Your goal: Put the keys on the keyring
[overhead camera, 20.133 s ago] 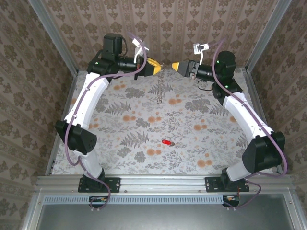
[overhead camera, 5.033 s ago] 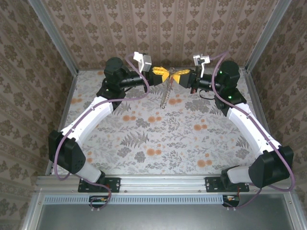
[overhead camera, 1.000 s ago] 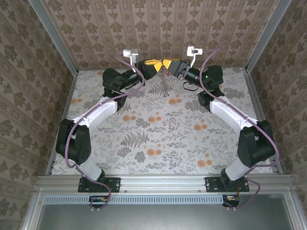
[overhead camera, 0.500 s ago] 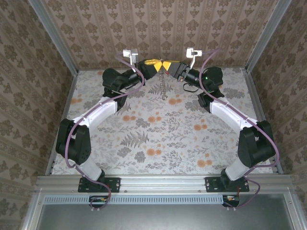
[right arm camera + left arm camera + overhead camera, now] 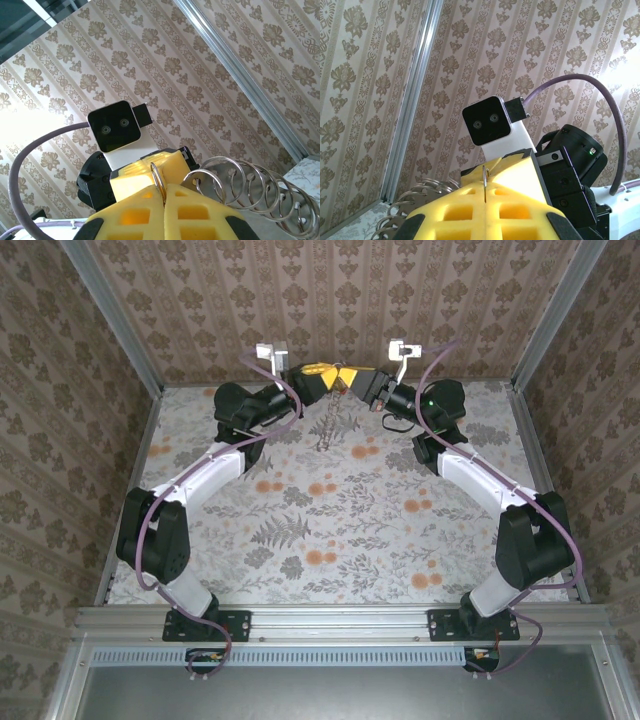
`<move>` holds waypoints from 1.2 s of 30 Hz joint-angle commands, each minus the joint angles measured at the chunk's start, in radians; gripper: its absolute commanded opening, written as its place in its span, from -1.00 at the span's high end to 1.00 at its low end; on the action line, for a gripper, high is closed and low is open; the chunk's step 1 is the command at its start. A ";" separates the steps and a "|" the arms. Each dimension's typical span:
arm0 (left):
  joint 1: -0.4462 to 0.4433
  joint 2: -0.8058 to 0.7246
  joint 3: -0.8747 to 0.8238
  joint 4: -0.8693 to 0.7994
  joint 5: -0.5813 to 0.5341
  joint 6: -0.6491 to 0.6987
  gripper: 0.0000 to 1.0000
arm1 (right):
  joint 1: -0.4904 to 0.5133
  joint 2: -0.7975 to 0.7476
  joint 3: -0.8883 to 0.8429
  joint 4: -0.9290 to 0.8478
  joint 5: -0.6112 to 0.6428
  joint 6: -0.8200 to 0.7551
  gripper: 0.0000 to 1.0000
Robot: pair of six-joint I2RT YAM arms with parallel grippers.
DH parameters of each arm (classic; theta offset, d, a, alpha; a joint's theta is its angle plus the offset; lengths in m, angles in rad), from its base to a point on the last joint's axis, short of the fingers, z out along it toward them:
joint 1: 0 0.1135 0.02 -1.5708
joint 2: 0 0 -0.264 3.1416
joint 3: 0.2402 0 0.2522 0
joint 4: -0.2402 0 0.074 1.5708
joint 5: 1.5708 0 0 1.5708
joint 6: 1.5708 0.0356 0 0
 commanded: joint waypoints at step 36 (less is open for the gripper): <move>0.159 0.057 0.490 -1.280 0.468 0.667 -0.04 | -0.104 0.060 0.344 -1.056 -0.421 -0.708 1.00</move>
